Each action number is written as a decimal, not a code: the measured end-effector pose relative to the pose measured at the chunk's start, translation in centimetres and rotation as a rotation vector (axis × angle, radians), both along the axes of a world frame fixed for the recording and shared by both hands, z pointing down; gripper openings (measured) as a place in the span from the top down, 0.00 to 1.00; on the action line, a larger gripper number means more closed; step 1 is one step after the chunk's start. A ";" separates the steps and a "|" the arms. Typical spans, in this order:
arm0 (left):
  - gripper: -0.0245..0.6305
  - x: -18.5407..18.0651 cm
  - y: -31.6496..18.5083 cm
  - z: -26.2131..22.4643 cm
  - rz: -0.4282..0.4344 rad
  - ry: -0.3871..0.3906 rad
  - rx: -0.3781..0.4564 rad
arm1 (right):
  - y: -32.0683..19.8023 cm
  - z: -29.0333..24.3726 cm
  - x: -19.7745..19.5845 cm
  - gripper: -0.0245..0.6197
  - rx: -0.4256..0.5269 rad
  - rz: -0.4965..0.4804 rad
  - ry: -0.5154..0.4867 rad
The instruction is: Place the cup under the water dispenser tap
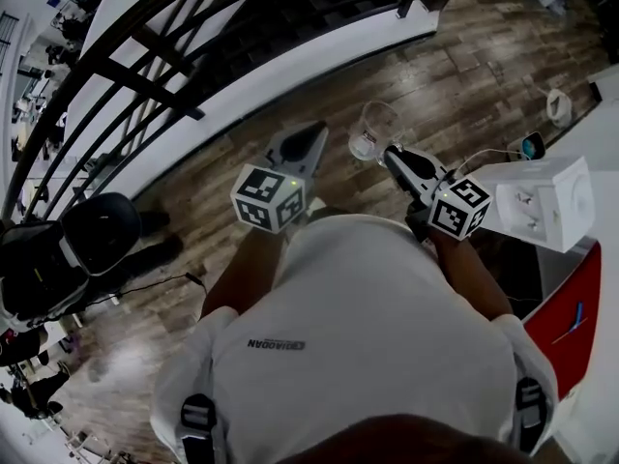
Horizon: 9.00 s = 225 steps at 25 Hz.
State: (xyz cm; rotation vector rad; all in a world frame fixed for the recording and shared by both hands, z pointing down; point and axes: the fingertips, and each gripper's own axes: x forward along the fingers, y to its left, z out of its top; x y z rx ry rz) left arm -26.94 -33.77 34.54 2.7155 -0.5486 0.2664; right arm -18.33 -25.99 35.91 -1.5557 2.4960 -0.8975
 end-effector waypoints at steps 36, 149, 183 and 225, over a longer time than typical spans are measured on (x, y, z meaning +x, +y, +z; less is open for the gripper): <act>0.97 12.0 19.6 -0.3 0.242 -0.030 0.031 | 21.2 0.5 9.9 0.89 0.029 0.247 -0.032; 0.97 46.9 33.0 12.4 1.409 -0.275 0.044 | 38.9 13.6 36.2 0.89 -0.185 1.447 -0.035; 0.97 50.1 38.2 30.4 1.287 -0.679 -0.097 | 41.0 40.0 44.6 0.89 -0.466 1.251 0.138; 0.97 51.9 39.7 38.0 1.287 -0.696 -0.028 | 37.2 47.9 51.0 0.89 -0.353 1.049 0.691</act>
